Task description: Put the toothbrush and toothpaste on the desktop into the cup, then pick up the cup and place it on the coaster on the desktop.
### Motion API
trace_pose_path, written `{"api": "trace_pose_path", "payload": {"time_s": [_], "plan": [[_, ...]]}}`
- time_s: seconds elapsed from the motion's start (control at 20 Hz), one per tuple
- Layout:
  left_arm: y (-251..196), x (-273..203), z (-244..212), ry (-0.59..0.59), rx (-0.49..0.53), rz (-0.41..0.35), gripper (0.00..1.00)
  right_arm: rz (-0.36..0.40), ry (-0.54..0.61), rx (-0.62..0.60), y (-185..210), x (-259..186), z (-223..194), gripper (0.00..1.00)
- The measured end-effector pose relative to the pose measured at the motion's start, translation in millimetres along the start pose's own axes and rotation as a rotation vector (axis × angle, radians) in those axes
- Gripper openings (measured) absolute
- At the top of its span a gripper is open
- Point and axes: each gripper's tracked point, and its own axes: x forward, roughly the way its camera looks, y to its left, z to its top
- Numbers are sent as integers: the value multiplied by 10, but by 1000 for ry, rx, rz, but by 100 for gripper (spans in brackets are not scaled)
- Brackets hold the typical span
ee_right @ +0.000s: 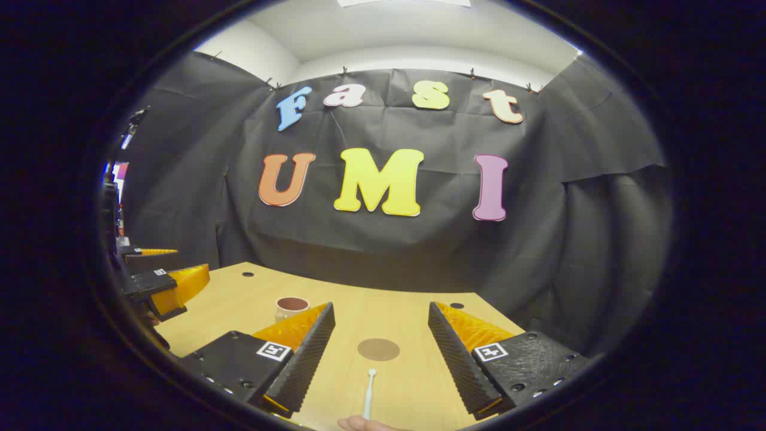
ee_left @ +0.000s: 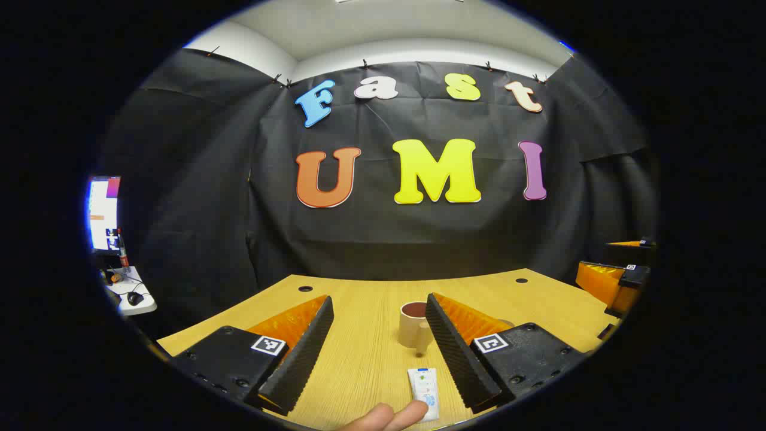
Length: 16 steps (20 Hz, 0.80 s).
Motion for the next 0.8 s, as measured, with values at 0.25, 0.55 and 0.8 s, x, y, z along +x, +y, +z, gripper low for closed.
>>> {"api": "trace_pose_path", "payload": {"time_s": [0.25, 0.55, 0.8], "plan": [[-60, -15, 37, -5, 28, 9, 98, -9, 10, 8, -84, 10, -1, 95], [-187, -15, 0, 16, 14, -27, 98, -9, 17, 15, -148, -1, -32, 95], [-207, -22, 7, 17, 21, -30, 98, -6, 34, 21, -163, 38, -74, 95]]}}
